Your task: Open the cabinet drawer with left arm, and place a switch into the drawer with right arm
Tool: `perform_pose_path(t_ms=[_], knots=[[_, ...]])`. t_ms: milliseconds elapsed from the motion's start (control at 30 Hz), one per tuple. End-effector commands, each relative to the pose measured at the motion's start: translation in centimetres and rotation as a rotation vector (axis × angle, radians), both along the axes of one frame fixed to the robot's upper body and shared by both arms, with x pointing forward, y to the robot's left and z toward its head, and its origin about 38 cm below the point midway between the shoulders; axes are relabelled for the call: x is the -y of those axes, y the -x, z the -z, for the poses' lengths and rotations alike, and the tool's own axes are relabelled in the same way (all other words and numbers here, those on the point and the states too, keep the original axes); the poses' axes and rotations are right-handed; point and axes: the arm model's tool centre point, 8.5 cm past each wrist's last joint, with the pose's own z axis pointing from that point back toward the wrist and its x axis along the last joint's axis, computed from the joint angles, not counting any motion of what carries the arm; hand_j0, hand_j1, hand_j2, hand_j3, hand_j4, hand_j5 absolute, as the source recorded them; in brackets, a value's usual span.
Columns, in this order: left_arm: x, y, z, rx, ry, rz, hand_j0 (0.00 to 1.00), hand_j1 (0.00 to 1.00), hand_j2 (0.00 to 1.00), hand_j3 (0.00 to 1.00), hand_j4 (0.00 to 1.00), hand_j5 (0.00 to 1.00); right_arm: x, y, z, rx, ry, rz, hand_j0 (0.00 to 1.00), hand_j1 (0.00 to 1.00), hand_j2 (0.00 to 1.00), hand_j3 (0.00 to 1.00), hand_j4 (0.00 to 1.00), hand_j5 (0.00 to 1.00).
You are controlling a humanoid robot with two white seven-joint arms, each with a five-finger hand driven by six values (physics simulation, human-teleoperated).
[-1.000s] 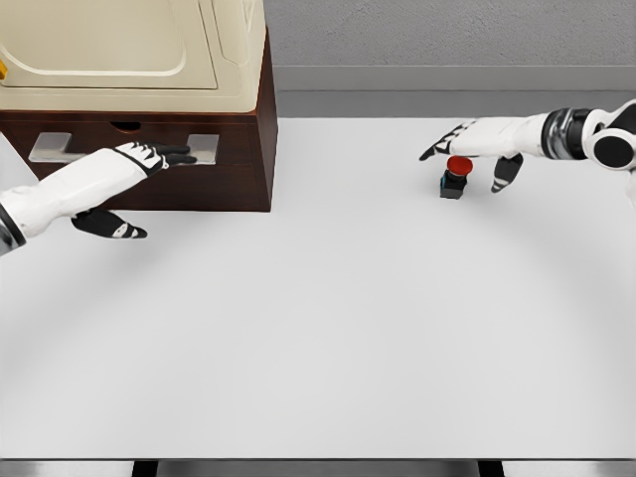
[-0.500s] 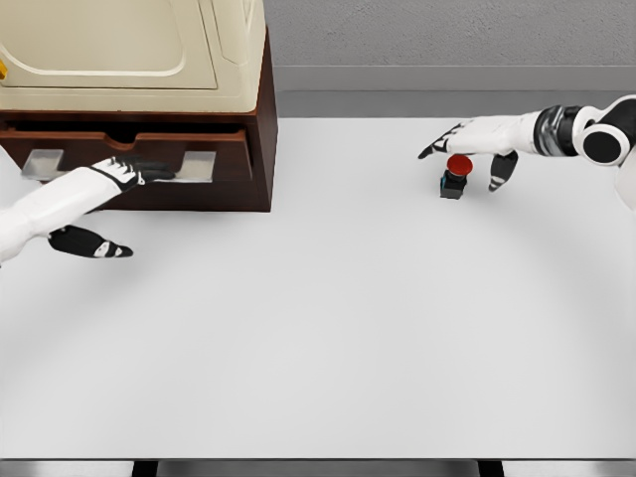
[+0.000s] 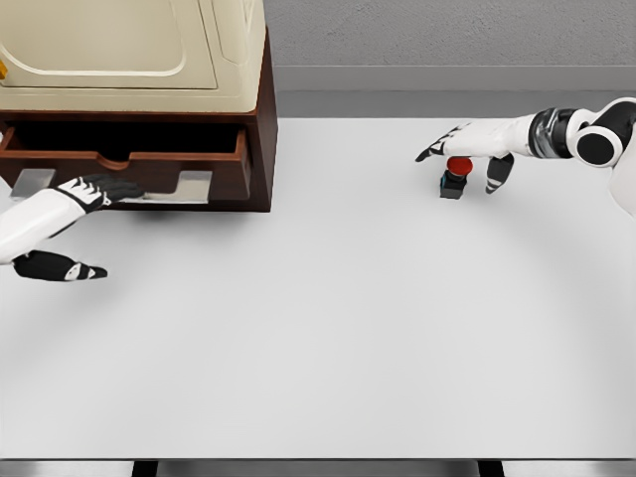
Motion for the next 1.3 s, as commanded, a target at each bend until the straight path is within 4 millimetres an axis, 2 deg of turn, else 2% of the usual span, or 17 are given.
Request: perform_pose_path(t_ms=[0, 233, 533, 700, 867, 1133, 1267], knots=[[-1.5, -0.1, -0.5, 0.027, -0.108, -0.024, 1.0, 1.0, 1.0, 1.0, 1.0, 1.0, 0.1, 0.0, 0.0, 0.0, -0.003, 0.006, 1.0, 1.0, 1.0, 1.0, 1.0, 1.0], [-2.4, 0.9, -0.3, 0.029, -0.098, -0.028, 1.0, 1.0, 1.0, 1.0, 1.0, 1.0, 0.1, -0.1, 0.2, -0.003, 0.004, 0.009, 1.0, 1.0, 1.0, 1.0, 1.0, 1.0], [-4.6, 3.0, -0.7, 0.049, -0.082, -0.045, 1.0, 1.0, 1.0, 1.0, 1.0, 1.0, 0.1, -0.1, 0.2, -0.006, 0.004, 0.012, 1.0, 1.0, 1.0, 1.0, 1.0, 1.0], [-5.9, 3.6, -2.8, 0.104, -0.054, -0.078, 1.0, 1.0, 1.0, 1.0, 1.0, 1.0, -0.1, -0.2, 0.2, -0.005, -0.001, 0.01, 0.83, 0.83, 0.83, 0.83, 0.83, 0.83], [-5.6, 4.5, -5.7, 0.196, -0.054, -0.073, 1.0, 1.0, 1.0, 1.0, 1.0, 1.0, -0.1, -0.2, 0.3, -0.007, -0.001, 0.012, 0.83, 0.83, 0.83, 0.83, 0.83, 0.83], [-6.1, 4.4, -7.1, 0.25, -0.04, -0.099, 1.0, 1.0, 1.0, 1.0, 1.0, 1.0, -0.1, -0.3, 0.5, -0.012, -0.001, 0.016, 0.82, 0.82, 0.82, 0.82, 0.82, 0.82], [-5.9, 3.9, -8.2, 0.292, -0.031, -0.095, 1.0, 1.0, 1.0, 1.0, 1.0, 1.0, 0.1, -0.3, 0.5, -0.015, -0.001, 0.023, 0.72, 0.72, 0.72, 0.72, 0.72, 0.72]])
